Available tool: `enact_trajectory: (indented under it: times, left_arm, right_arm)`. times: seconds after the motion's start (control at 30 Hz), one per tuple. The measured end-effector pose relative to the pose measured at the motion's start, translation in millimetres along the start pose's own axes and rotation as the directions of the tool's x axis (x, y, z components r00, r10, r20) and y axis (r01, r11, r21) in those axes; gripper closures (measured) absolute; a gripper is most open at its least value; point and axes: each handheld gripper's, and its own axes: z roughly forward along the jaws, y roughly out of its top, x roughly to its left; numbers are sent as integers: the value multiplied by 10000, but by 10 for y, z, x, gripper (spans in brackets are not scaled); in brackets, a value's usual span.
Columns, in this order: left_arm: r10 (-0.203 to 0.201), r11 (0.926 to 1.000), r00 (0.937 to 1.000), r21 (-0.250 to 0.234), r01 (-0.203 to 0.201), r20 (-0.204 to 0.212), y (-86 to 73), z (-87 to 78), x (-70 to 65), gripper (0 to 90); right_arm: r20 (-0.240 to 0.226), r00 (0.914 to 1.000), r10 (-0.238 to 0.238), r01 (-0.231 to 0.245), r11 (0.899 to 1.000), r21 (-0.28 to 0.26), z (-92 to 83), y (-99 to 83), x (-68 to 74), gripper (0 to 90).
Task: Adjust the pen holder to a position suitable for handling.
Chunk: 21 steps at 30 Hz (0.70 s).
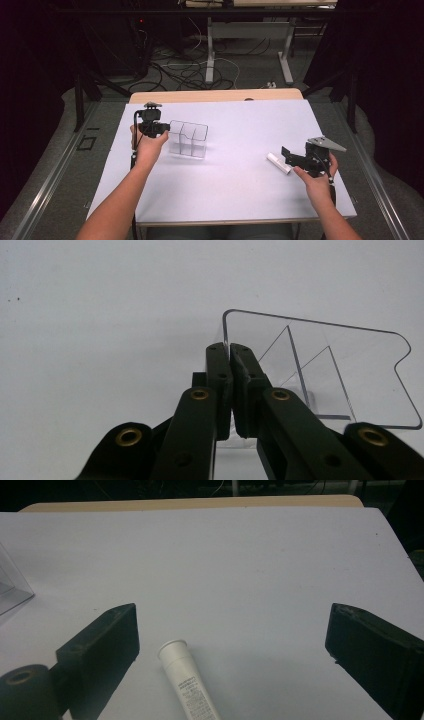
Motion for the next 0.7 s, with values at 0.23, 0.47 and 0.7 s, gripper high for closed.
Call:
enact_trajectory:
  times: [0.23, 0.47, 0.7]
  left_arm:
    - [-283, 9996, 9996, -84, 283, 5, -214, -55, 28, 882]
    - [-209, 9991, 9996, -365, 215, 169, -323, -72, 58, 875]
    - [-78, 9922, 9972, -1234, 170, 740, -346, -141, 106, 797]
  right_arm:
    - [41, 10000, 2, -1, 9999, -130, -5, 2, 6, 66]
    - [66, 10000, 5, -5, 9999, -128, -2, 3, 6, 66]
    - [86, 10000, 48, -48, 10000, -46, -7, 4, 16, 66]
